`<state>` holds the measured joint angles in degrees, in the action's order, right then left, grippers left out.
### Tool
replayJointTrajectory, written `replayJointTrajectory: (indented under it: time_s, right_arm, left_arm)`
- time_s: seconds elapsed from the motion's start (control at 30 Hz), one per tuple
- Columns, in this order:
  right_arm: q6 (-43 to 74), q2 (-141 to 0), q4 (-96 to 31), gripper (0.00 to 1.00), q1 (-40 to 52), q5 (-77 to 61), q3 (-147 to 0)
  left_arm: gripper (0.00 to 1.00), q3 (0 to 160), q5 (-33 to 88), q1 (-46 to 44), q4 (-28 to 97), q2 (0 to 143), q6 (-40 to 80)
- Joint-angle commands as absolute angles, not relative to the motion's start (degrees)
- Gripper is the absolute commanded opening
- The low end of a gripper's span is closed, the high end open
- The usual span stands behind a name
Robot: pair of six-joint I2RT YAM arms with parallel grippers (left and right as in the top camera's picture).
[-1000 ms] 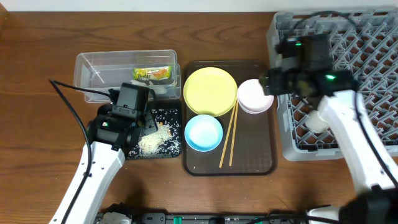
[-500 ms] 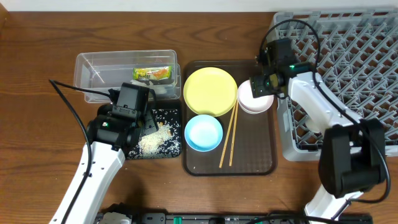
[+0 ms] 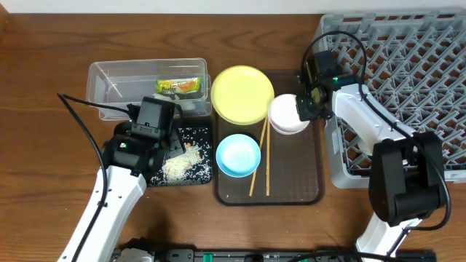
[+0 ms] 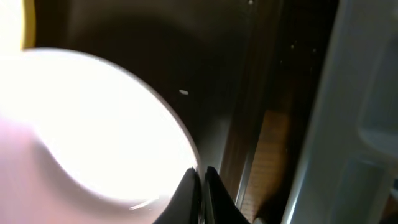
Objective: Sort waste into correct bins and load items into the dishwasher rack
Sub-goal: 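Grasp the pink bowl with the right gripper and lift it, then place the pink bowl upright in the back of the dish rack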
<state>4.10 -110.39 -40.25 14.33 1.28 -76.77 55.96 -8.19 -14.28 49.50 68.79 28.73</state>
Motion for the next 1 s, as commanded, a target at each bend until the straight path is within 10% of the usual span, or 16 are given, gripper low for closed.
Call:
replayJointTrajectory:
  time_s: [0.0, 0.43, 0.97]
  right_arm:
    - [4.64, -105.97, -40.45, 0.01, 14.04, 2.17, -76.84]
    - [-4.91, -89.30, -31.46, 0.01, 11.92, 25.63, -76.88]
    - [-38.94, -100.55, 14.31, 0.01, 7.05, 42.85, -76.86]
  left_arm:
    - [0.66, 56.23, -9.47, -14.00, 49.69, 68.47, 29.50]
    - [0.66, 56.23, -9.47, -14.00, 49.65, 68.47, 29.52]
    - [0.67, 56.23, -9.41, -14.00, 49.23, 68.47, 29.52]
